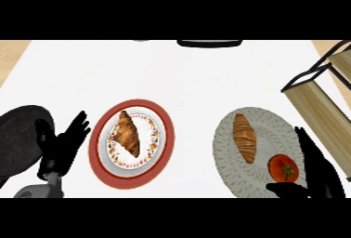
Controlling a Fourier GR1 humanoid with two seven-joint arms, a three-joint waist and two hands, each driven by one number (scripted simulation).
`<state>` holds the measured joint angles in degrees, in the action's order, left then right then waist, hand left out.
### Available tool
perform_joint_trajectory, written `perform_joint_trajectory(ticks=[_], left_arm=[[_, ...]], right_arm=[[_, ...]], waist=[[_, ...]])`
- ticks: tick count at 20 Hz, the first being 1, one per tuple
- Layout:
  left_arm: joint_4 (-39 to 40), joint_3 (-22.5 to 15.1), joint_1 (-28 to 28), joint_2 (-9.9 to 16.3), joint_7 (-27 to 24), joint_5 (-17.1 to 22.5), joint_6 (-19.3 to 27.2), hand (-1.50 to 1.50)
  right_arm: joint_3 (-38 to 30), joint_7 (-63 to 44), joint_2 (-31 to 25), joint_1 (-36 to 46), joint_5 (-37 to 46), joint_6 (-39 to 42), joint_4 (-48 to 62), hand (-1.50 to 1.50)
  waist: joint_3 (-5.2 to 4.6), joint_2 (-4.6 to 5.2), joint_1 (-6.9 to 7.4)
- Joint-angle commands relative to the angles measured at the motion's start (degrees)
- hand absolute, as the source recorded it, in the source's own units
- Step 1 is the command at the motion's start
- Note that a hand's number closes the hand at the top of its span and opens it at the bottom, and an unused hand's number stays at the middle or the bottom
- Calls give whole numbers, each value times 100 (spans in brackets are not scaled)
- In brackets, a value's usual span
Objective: Pick the tomato from the placemat and place it in the tiered shelf
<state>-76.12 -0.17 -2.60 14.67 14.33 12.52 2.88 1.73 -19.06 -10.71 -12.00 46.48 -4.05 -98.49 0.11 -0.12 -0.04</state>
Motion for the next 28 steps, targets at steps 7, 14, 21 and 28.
perform_joint_trajectory(ticks=[7,14,21,28], left_arm=[[260,89,-184,-279,-46,-277,29,0],[242,495,-246,66,228,2,-390,0],[-324,74,205,-269,182,-275,-187,0],[-47,63,-45,-302,93,-374,-147,0]], right_arm=[[91,743,-92,341,90,146,934,150],[349,1177,-139,302,183,326,930,150],[-369,-639,963,1379,213,-222,1600,150],[-741,-3815,1062,3188,904,-1273,1903,150]], waist=[[-12,16,-11],[-12,13,-14],[-10,56,147],[-24,70,249]])
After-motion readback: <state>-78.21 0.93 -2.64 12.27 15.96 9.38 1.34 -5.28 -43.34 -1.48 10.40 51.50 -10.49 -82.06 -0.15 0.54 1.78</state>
